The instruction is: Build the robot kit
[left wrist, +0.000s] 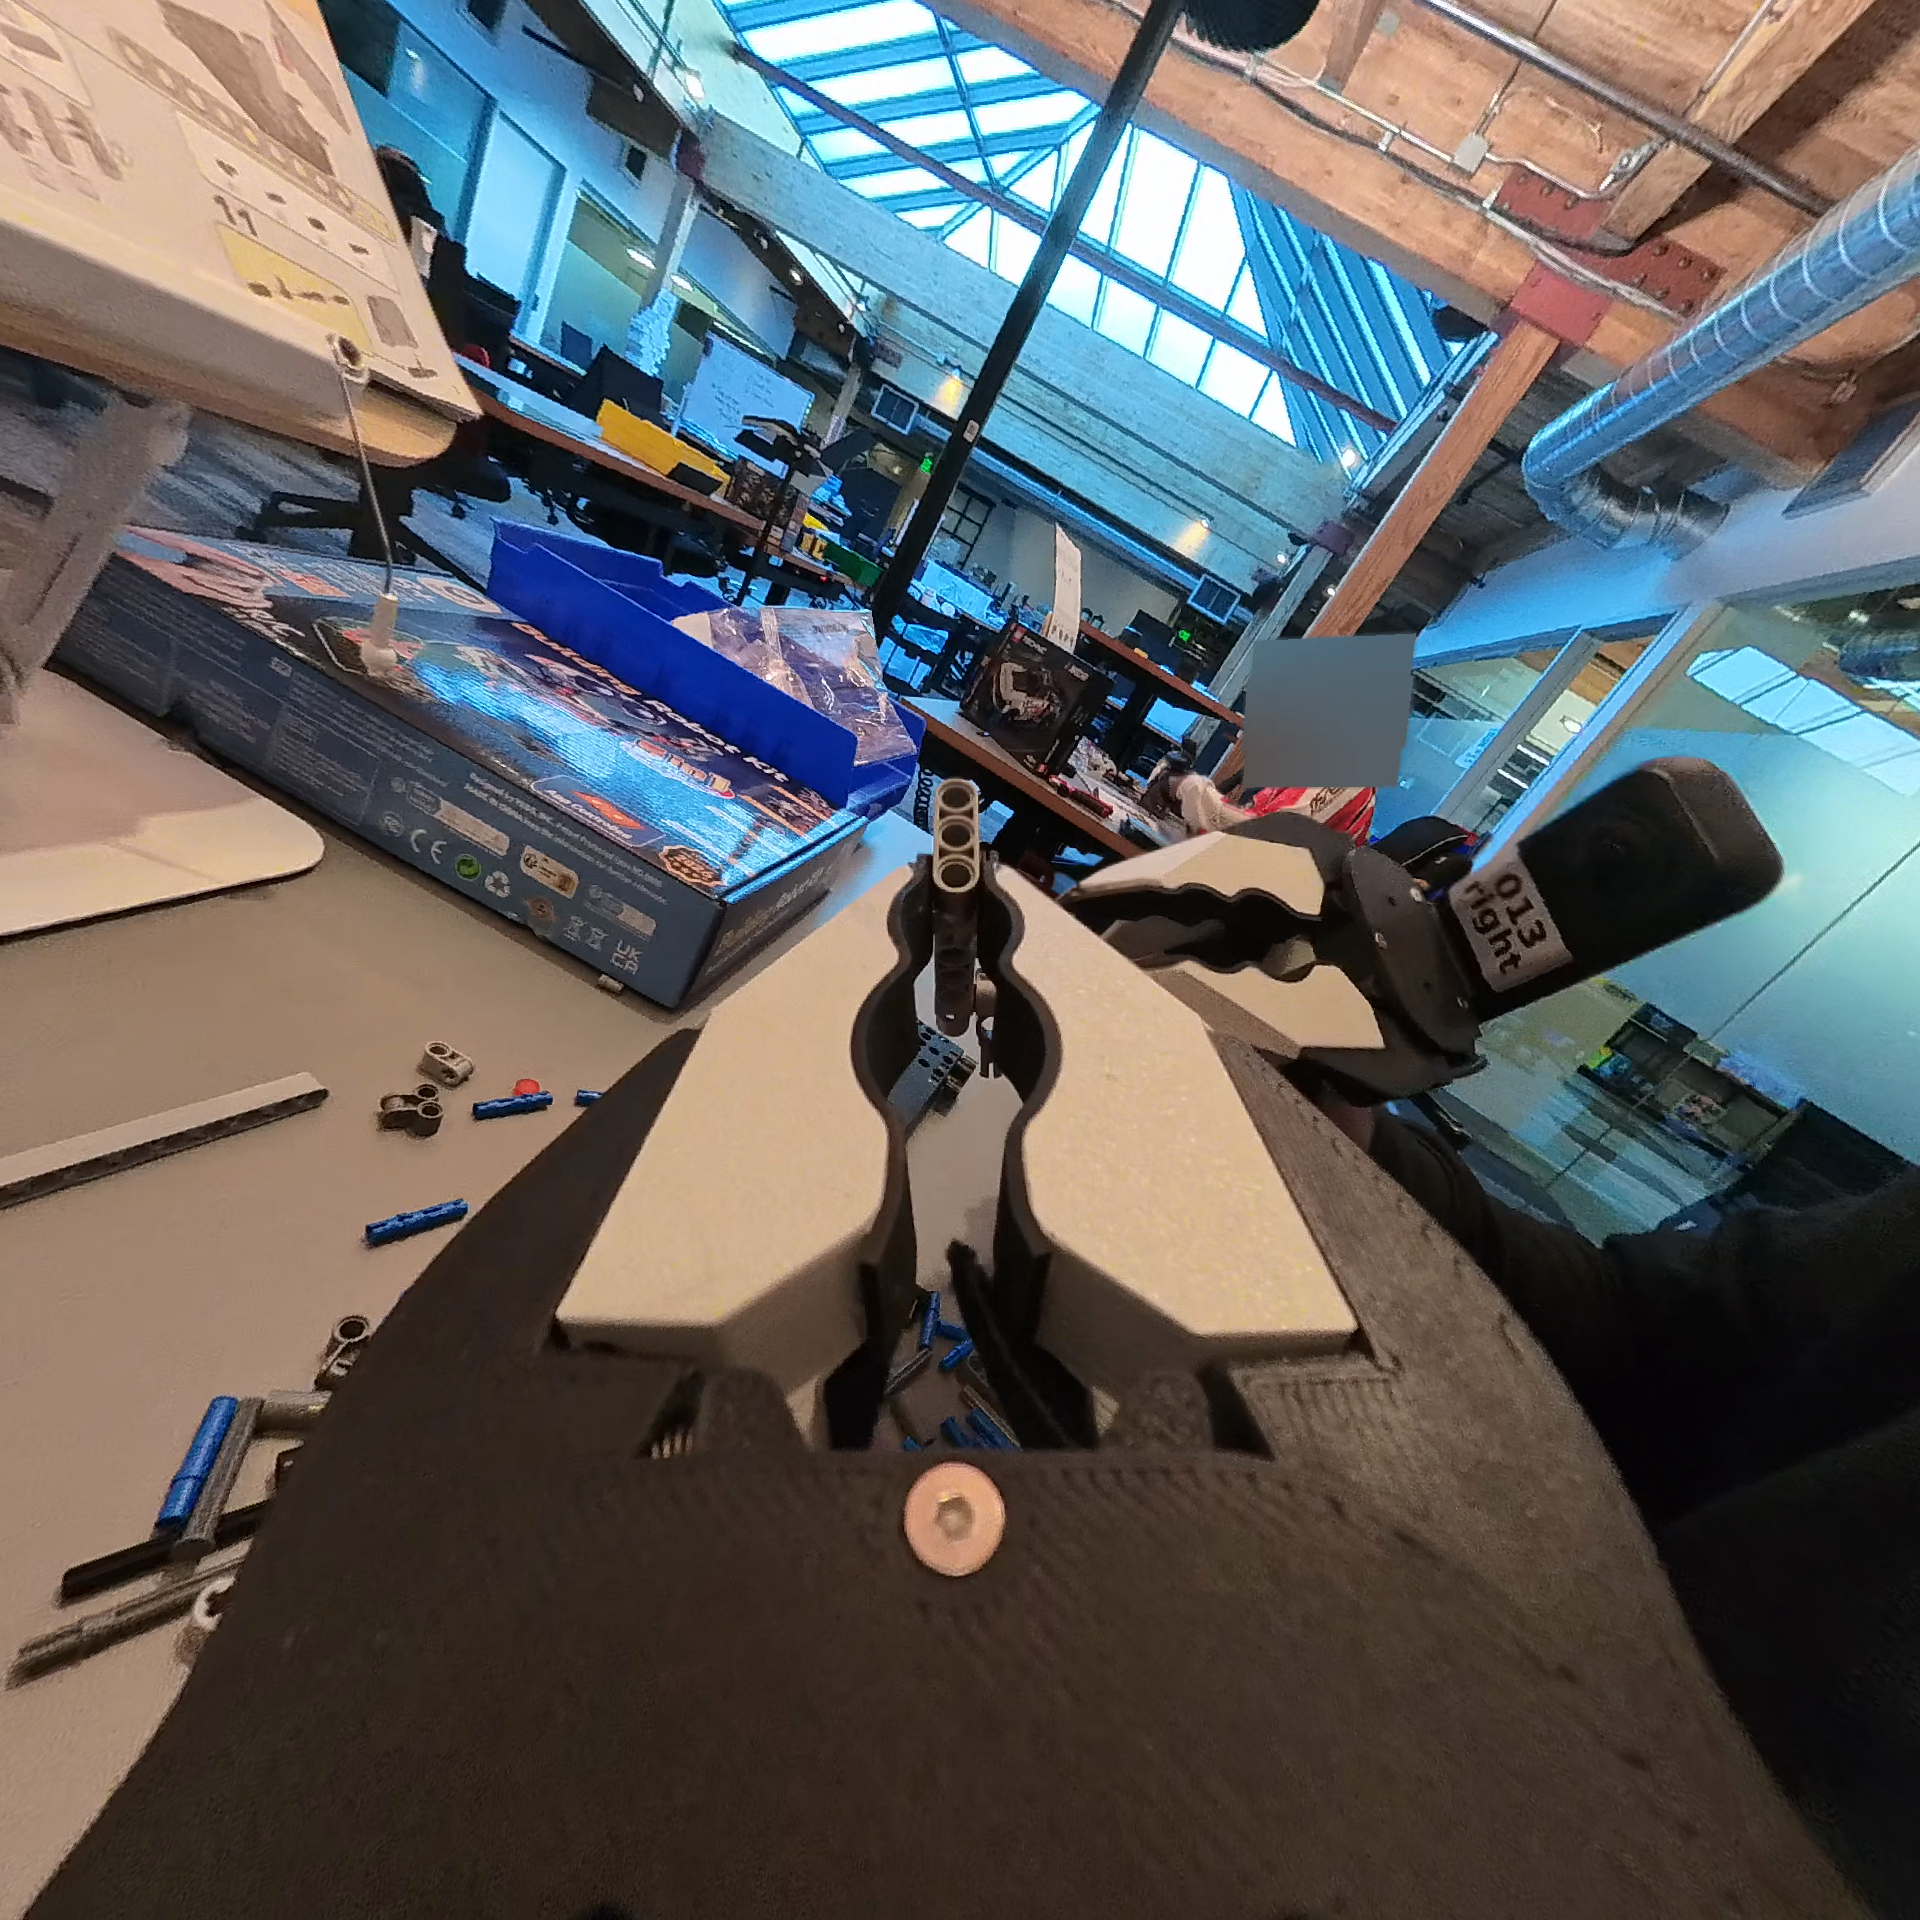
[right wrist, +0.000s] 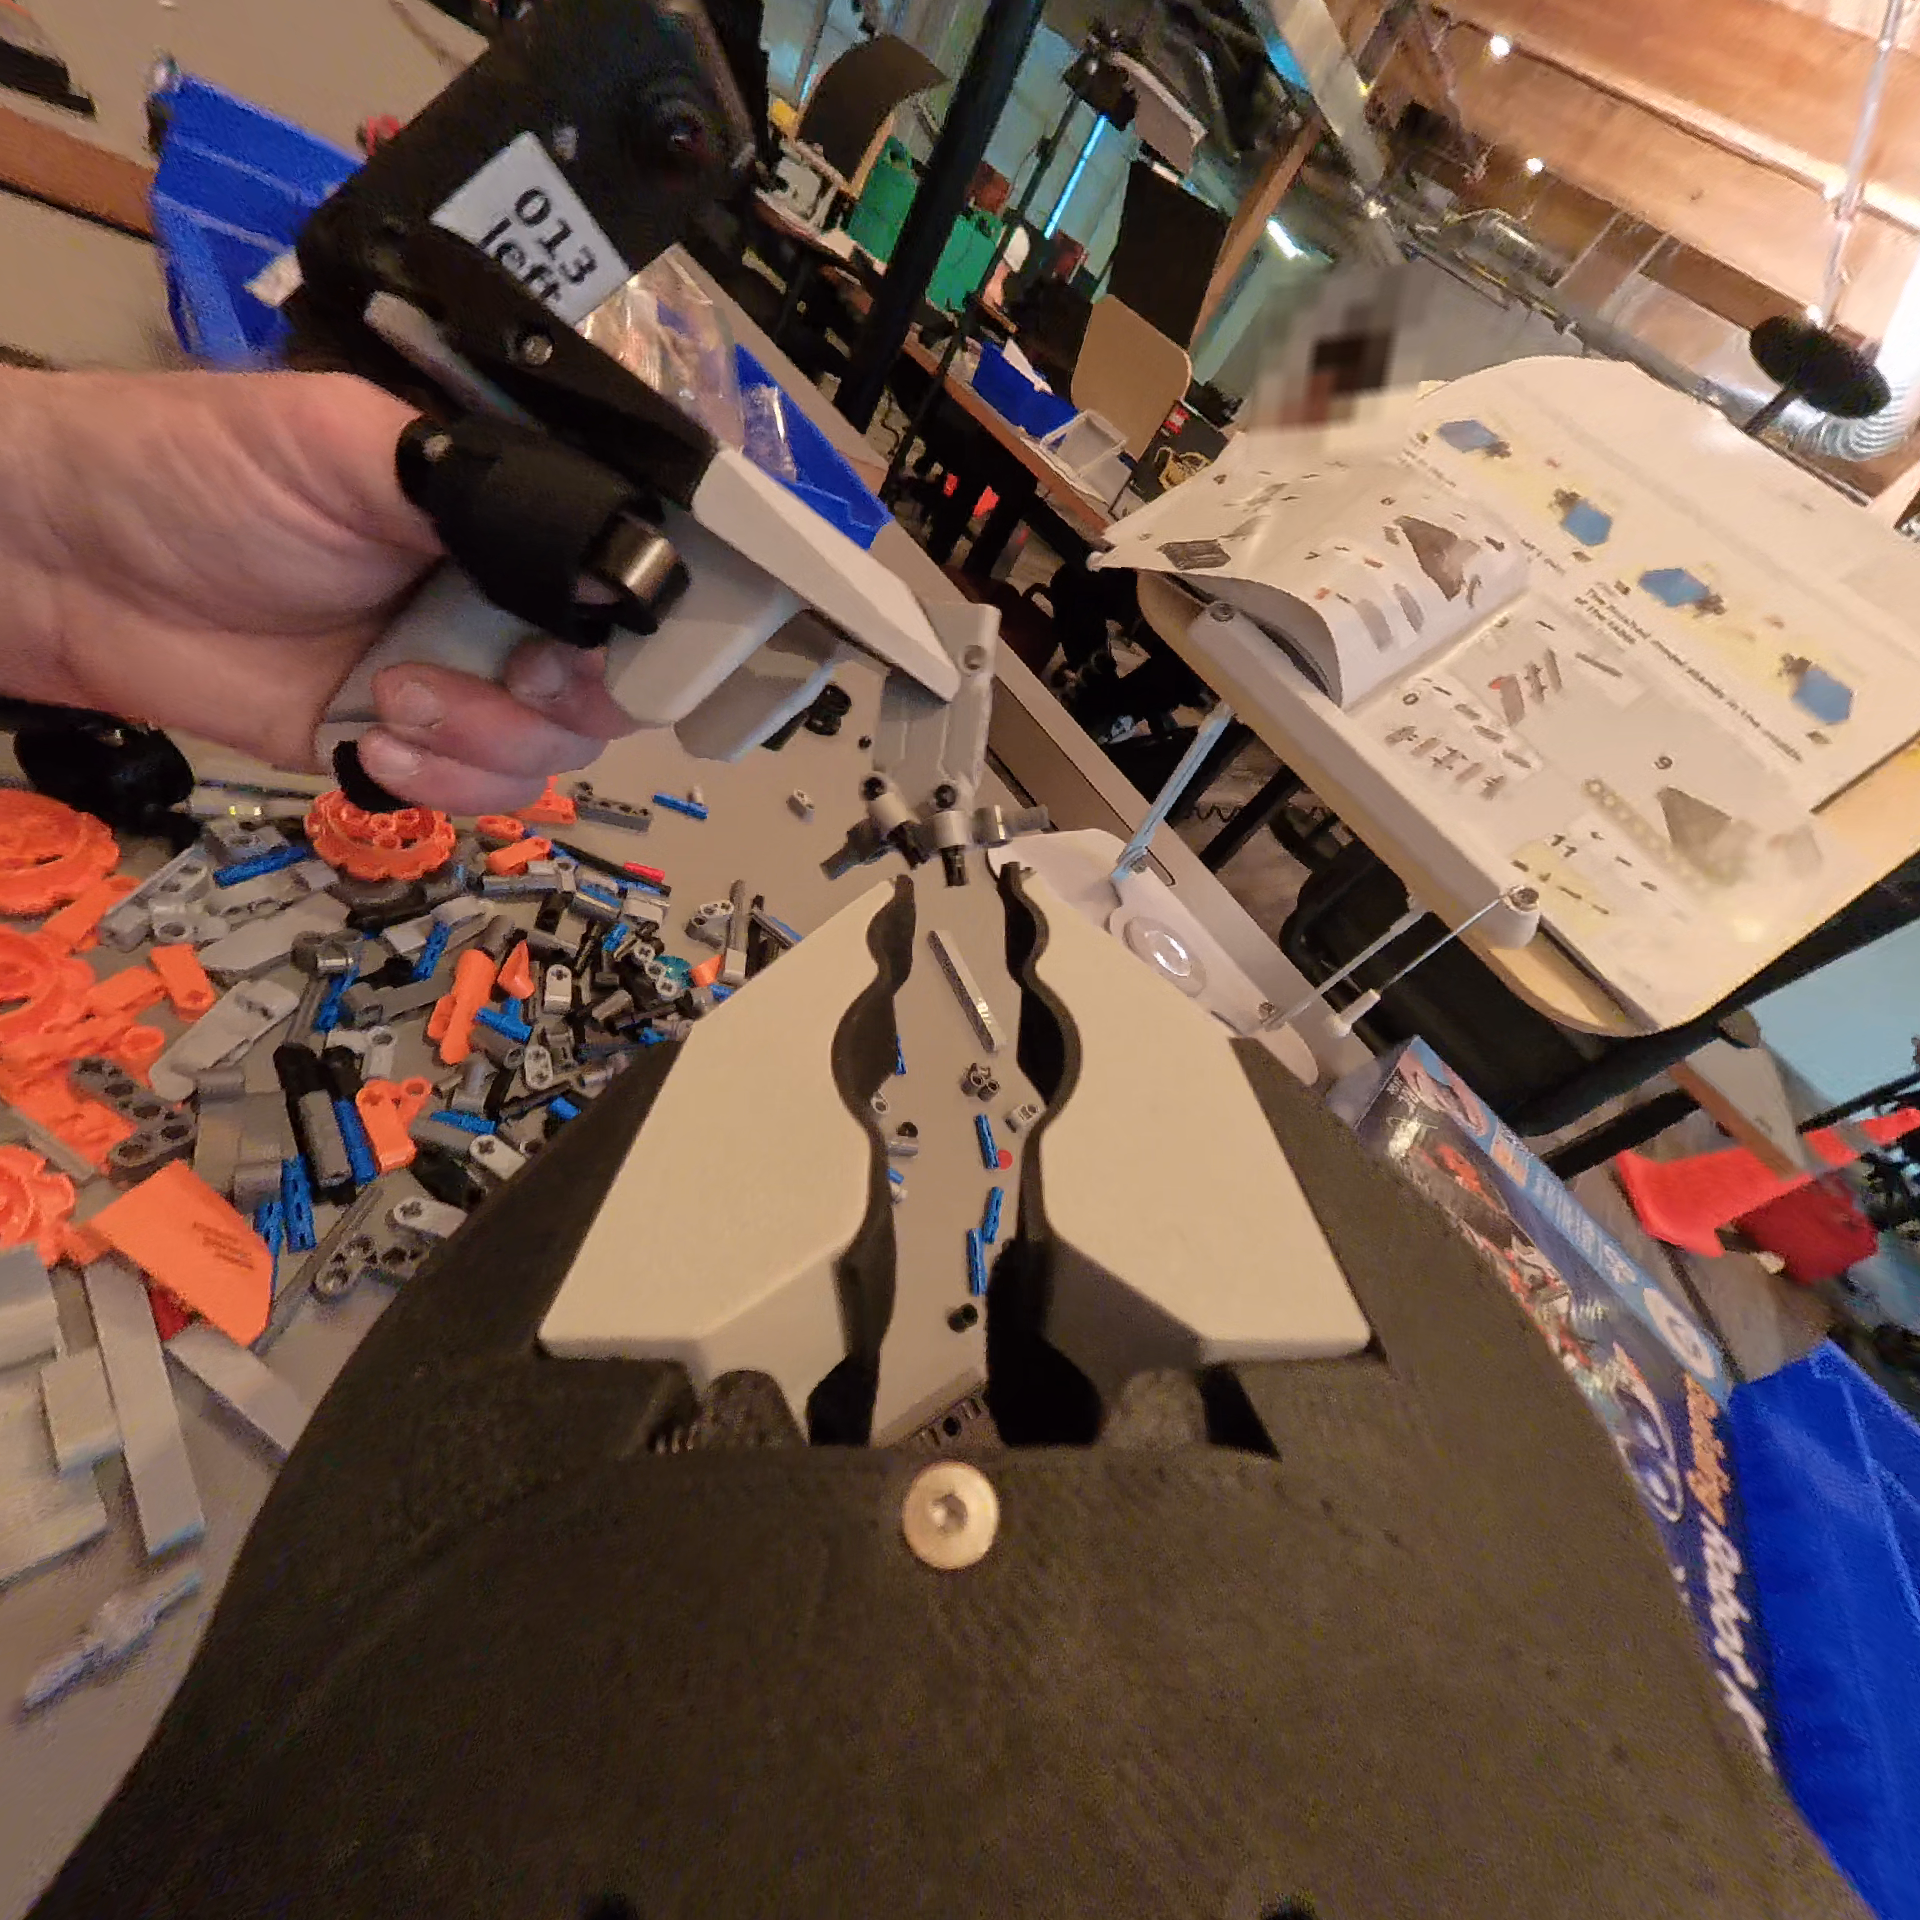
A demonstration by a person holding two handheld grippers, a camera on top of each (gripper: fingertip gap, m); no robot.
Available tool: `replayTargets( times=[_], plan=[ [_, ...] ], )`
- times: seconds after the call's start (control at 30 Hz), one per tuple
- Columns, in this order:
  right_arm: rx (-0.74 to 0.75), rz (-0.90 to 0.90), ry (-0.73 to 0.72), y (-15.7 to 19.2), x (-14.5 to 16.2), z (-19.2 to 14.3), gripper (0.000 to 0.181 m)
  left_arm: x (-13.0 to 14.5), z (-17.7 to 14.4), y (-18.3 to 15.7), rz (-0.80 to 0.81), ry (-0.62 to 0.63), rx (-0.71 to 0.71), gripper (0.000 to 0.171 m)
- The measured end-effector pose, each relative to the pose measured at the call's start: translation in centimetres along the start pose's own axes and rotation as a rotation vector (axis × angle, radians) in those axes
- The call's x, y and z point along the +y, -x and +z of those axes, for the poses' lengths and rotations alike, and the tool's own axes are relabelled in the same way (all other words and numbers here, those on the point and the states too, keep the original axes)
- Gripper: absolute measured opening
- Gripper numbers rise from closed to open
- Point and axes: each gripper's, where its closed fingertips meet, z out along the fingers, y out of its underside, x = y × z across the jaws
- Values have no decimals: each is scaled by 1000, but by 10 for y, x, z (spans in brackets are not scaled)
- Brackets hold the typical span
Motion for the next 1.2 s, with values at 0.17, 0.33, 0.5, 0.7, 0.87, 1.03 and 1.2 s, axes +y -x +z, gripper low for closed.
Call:
replayTargets(
  times=[0.17, 0.33, 0.5, 0.7, 0.87, 1.03, 1.2],
  plan=[
    [-49, -135, 42, 20, 2, 8, 17, 3, 3, -2, -7, 8, 5, 5],
    [34, -295, 87, 18, 5, 11, 13, 6, 4, -1, 14, 22, -13, 5],
    [58, -351, 132, 17, 11, 15, 14, 8, 5, 1, 29, 30, -33, 5],
    [5, -278, 150, 25, 16, 19, 4, 6, 4, 3, 38, 14, -62, 5],
    [-11, -217, 132, 24, 14, 18, 4, 6, 4, 3, 34, 9, -55, 5],
    [-31, -146, 69, 16, 7, 7, 9, 9, 5, 3, 19, 20, -44, 5],
    [-23, -10, 7, -10, 9, -11, 15, 12, 10, 3, 40, 57, -50, 5]
  ],
)
